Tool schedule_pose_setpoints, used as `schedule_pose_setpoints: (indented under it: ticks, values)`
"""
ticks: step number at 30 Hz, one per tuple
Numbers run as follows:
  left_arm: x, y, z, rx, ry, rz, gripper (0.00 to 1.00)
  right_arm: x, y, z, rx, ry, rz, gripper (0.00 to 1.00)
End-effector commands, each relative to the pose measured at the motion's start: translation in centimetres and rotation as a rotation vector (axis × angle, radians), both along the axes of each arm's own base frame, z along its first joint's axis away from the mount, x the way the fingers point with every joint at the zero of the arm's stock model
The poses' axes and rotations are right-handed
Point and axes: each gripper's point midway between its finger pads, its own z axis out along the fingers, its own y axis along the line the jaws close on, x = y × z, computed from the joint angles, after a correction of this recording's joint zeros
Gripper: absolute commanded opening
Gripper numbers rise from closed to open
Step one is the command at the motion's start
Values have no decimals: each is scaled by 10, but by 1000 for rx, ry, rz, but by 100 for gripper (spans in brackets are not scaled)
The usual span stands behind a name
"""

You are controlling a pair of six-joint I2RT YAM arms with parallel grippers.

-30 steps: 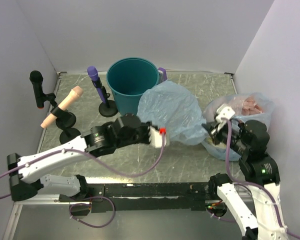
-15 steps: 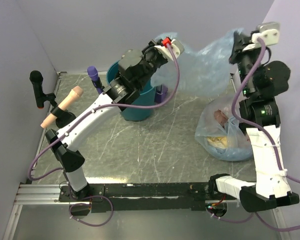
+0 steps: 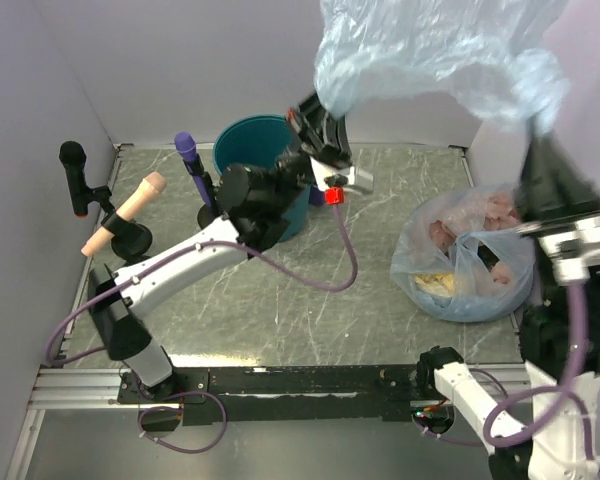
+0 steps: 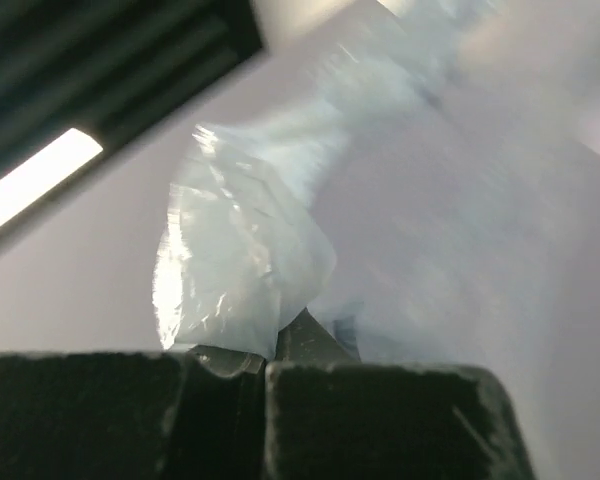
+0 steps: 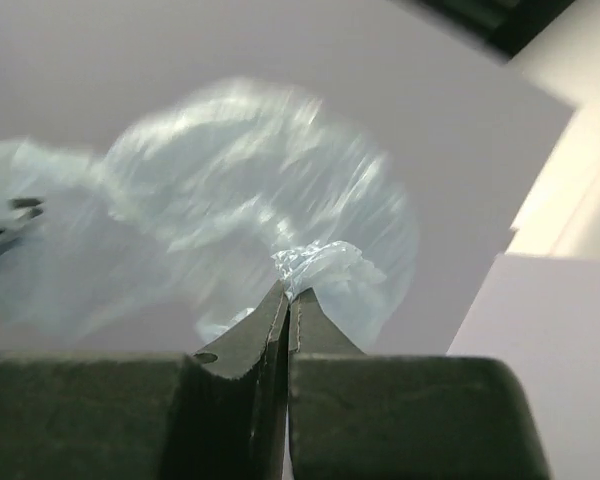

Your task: Put the trash bags into the trash bin

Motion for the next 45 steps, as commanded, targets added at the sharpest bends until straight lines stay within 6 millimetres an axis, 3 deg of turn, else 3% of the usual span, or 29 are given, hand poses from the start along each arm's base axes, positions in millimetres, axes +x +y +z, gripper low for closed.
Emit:
schedule_pose_setpoints:
  ticks: [1, 2, 3, 4, 5, 8, 11, 15, 26, 31, 35, 38, 40, 45]
  values:
    - [49, -24, -136, 261, 544, -27, 1, 104, 36, -236, -372, 717, 34, 0]
    - [43, -34, -201, 490, 784, -108, 1, 85, 49, -308, -479, 987, 158, 0]
    - [18, -34, -243, 710, 941, -220, 1, 70, 58, -330, -517, 1074, 252, 0]
    - [-9, -30, -275, 896, 1035, -280, 1, 43, 64, -358, -537, 1196, 345, 0]
    - [-28, -31, -296, 947, 1112, -275, 1, 16, 72, -363, -528, 1215, 437, 0]
    - [-71, -18, -309, 926, 1233, -394, 1, -21, 82, -358, -447, 1190, 535, 0]
    - [-87, -8, -310, 880, 1238, -418, 1, -36, 82, -343, -394, 1184, 559, 0]
    - [-91, -7, -297, 822, 1263, -443, 1, -37, 86, -326, -321, 1212, 584, 0]
    - [-88, -34, -232, 617, 1238, -591, 1, -2, 106, -276, -36, 1207, 694, 0]
    - [-89, -49, -214, 609, 1182, -646, 23, 14, 118, -250, 32, 1195, 770, 0]
    - [-95, -56, -212, 644, 1144, -680, 40, 28, 122, -236, 135, 1220, 800, 0]
    - [-99, -61, -215, 659, 1145, -706, 68, 36, 123, -226, 219, 1245, 834, 0]
    - [-94, -63, -218, 623, 1148, -685, 81, 39, 124, -220, 258, 1264, 864, 0]
    - [-73, -68, -215, 486, 1121, -624, 92, 49, 123, -219, 332, 1302, 880, 0]
